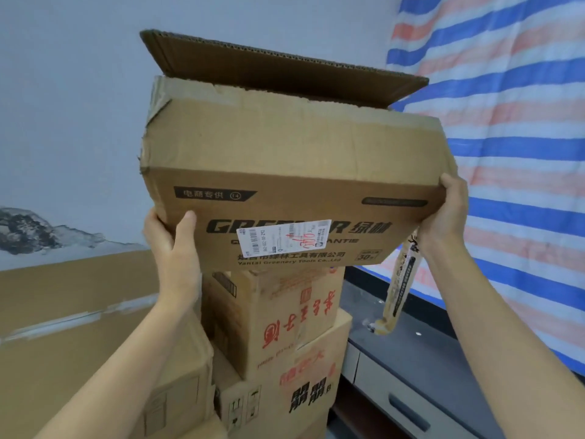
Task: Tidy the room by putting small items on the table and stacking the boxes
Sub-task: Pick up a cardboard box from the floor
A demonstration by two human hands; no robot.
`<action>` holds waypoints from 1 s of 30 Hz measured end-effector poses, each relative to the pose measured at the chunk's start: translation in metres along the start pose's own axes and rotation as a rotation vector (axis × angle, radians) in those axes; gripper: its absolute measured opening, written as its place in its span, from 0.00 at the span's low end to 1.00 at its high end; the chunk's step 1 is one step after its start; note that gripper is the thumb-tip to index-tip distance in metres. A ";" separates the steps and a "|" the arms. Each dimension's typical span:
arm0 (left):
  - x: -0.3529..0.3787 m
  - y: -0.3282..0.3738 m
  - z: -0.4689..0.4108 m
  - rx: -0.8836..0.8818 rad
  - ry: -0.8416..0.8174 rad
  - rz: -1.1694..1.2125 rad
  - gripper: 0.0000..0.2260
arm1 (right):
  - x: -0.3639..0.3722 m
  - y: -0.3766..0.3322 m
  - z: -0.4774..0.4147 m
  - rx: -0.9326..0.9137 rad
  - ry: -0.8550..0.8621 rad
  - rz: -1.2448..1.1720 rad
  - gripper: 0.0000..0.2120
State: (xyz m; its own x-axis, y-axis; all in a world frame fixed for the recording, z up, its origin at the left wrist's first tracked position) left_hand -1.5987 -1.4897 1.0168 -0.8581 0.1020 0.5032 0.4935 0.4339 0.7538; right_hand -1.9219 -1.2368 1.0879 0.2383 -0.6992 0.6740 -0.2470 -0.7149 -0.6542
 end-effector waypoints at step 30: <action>0.087 -0.196 -0.040 0.077 0.035 -0.734 0.32 | 0.066 0.328 -0.173 0.285 -0.303 0.581 0.28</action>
State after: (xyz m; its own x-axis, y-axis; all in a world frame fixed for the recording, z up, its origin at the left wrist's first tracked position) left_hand -1.7643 -1.6017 0.9300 -0.9581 -0.2664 -0.1052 -0.2183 0.4414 0.8704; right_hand -2.1496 -1.5154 0.9769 0.4036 -0.9104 0.0913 -0.1684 -0.1720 -0.9706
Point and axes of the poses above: each hand's wrist, its own z-axis away from the middle knuckle, its own x-axis out of the palm, y = z × x, the point moved 10 cm from there along -z, towards the middle knuckle, and after that the axes turned 11 degrees about y, right-handed, at the moved point
